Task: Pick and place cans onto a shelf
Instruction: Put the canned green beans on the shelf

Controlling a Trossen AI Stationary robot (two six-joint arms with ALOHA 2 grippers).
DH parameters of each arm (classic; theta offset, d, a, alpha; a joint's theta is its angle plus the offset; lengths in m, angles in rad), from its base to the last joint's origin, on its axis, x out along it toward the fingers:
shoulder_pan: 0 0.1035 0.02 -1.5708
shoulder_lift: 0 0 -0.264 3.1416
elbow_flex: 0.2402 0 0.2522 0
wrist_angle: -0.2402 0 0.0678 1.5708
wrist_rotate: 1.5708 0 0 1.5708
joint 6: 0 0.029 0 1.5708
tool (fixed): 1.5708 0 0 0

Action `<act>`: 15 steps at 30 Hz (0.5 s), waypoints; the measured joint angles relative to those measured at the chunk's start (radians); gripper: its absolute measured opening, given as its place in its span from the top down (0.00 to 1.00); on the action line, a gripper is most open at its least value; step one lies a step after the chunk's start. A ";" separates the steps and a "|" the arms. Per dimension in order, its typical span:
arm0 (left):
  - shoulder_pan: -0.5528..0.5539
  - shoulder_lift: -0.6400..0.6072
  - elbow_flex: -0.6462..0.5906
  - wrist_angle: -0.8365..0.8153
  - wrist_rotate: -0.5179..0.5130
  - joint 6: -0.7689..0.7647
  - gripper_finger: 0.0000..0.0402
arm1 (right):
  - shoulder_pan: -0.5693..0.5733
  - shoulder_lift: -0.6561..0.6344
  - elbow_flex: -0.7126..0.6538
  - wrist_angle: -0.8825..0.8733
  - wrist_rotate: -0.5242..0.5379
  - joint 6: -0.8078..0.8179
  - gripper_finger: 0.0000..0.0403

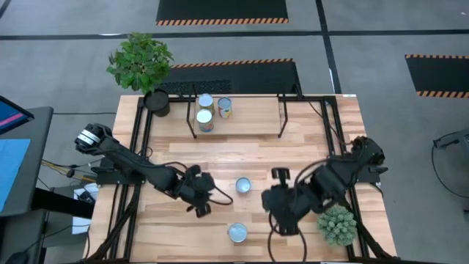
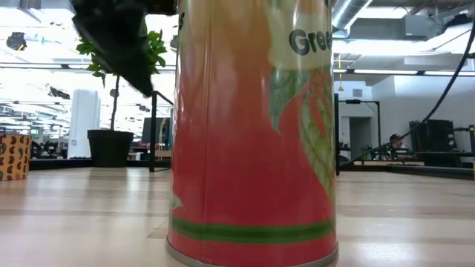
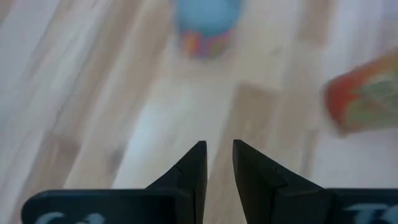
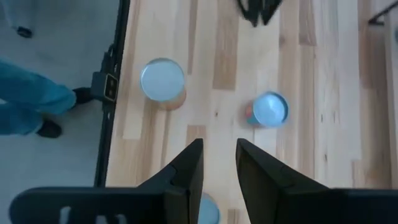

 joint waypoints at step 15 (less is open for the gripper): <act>-0.312 -0.015 0.010 -0.141 0.053 -0.270 0.84 | 0.017 0.001 -0.358 0.585 0.020 0.025 0.71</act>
